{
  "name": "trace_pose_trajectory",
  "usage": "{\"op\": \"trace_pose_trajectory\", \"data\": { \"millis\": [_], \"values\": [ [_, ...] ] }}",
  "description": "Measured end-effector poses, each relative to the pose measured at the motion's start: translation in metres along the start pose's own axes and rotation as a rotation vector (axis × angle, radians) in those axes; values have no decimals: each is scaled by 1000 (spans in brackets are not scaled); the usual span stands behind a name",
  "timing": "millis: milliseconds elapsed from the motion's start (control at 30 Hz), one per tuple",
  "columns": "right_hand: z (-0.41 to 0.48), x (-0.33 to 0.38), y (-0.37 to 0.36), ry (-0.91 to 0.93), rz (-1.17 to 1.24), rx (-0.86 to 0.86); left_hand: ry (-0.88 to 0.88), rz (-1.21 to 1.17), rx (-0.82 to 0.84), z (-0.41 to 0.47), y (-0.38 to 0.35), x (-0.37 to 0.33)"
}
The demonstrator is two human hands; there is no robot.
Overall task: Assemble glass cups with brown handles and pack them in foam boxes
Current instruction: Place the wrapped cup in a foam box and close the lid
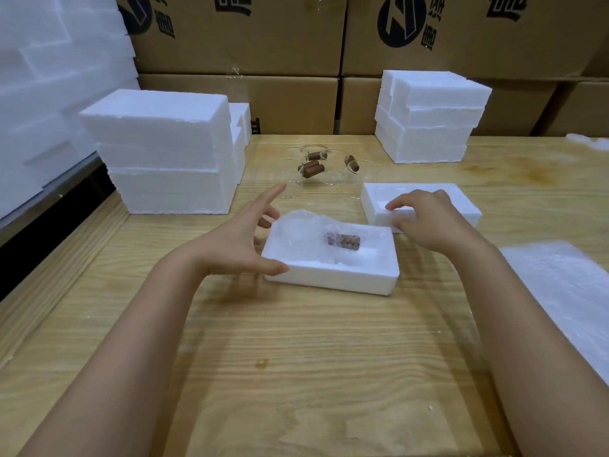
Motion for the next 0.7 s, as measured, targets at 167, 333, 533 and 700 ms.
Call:
{"op": "trace_pose_trajectory", "data": {
  "millis": [167,333,533,700],
  "values": [
    [2,9,2,89,-300,-24,-17,-115,-115,2,5,7],
    [-1,26,38,182,-274,-278,-42,-103,-184,7,3,7],
    [-27,73,104,360,324,-750,-34,-255,-250,6,4,5],
    [-22,95,101,418,1186,-627,-68,-609,-205,6,5,-13]
  ]
}}
Point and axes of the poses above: each hand's wrist, its own z-axis towards the middle knuckle, its own y-axis out of the back of the hand, x = y × z, the point moved 9 cm from there along z, towards the middle knuckle, and after that the axes turned 15 degrees about y, right-handed, at the moved point
